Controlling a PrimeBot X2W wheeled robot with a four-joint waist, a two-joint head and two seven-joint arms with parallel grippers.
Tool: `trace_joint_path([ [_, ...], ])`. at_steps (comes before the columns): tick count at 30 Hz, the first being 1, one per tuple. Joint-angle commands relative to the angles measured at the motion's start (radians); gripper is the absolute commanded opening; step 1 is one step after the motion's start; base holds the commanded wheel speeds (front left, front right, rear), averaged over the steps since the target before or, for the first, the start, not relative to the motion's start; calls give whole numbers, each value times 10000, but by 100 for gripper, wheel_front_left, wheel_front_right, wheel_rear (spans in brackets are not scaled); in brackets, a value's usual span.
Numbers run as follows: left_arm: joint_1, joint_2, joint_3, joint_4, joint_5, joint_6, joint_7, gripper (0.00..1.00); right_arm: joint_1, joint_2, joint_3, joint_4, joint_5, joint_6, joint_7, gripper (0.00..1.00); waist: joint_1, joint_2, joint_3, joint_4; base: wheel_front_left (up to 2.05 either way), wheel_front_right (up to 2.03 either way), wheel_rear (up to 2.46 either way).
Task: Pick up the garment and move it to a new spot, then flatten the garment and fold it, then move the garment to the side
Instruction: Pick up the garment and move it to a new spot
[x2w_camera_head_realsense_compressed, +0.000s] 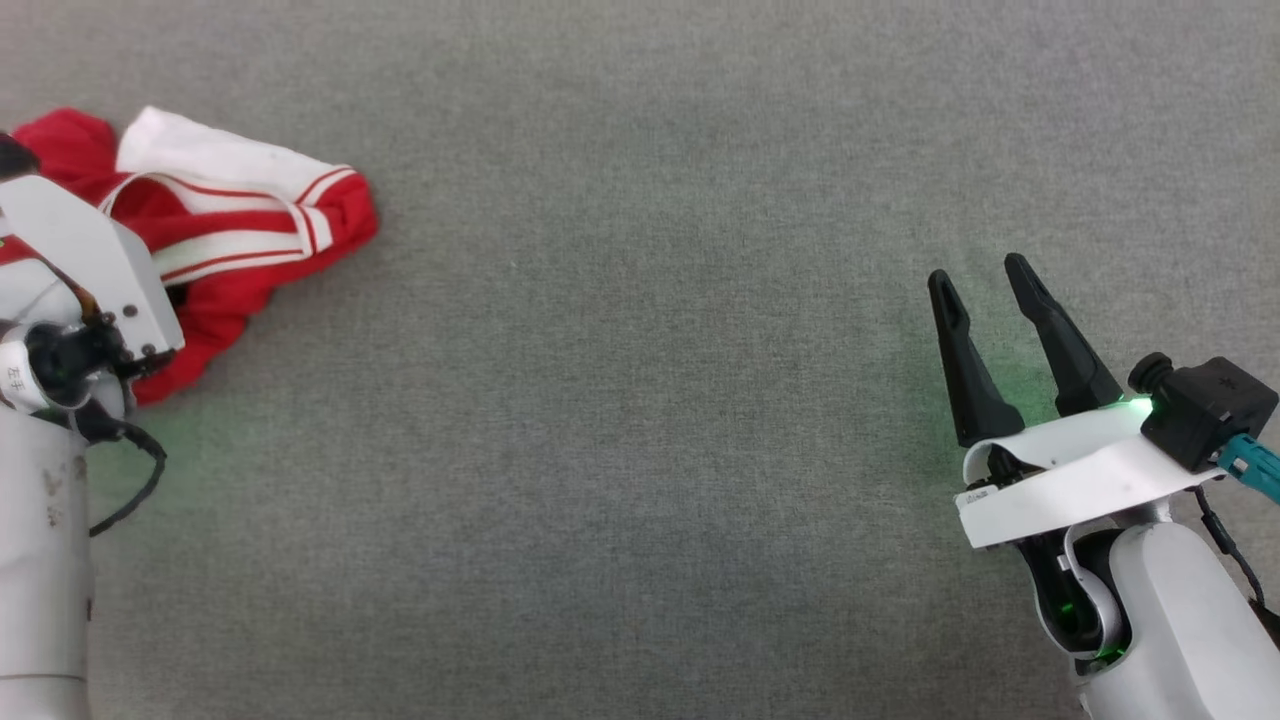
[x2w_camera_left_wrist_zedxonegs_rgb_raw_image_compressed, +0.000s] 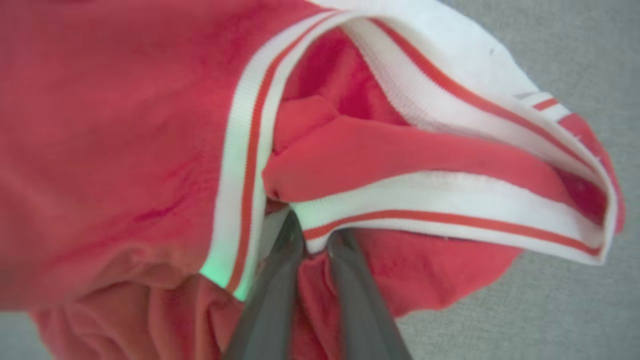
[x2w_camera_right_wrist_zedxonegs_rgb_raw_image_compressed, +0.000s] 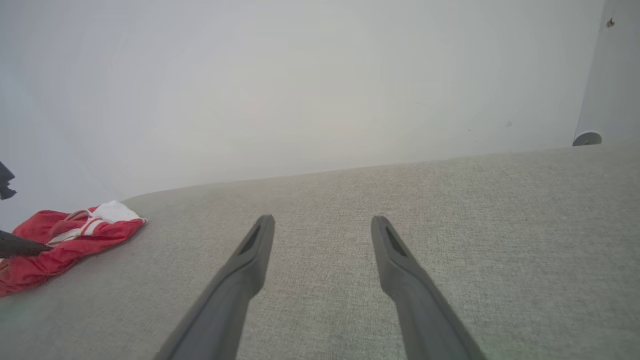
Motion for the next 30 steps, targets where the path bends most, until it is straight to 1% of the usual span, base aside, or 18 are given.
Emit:
trace_joint_path([
  [1,-125,56,-12,-24,34,-66,-84,0,183,5,-33,20,4,8,2,100,0,0,-175,94,0,0,0],
  [7,-376,367,-234,-549,164,-520,-410,0,437,55,-168,98,-60,8,65,100,0,0,-729,299,0,0,0],
  [16,-696,702,-507,-1819,283,-884,-1104,0,986,142,-328,147,-148,8,196,100,0,0,-1686,636,0,0,0],
  [24,-1139,771,-999,-2736,253,-1116,-1220,0,1359,252,-443,149,-228,8,332,100,0,0,-2500,861,0,0,0],
  [30,-1405,767,-1393,-3230,47,-1208,-896,0,1597,355,-557,106,-311,8,394,100,0,0,-2936,817,0,0,0],
])
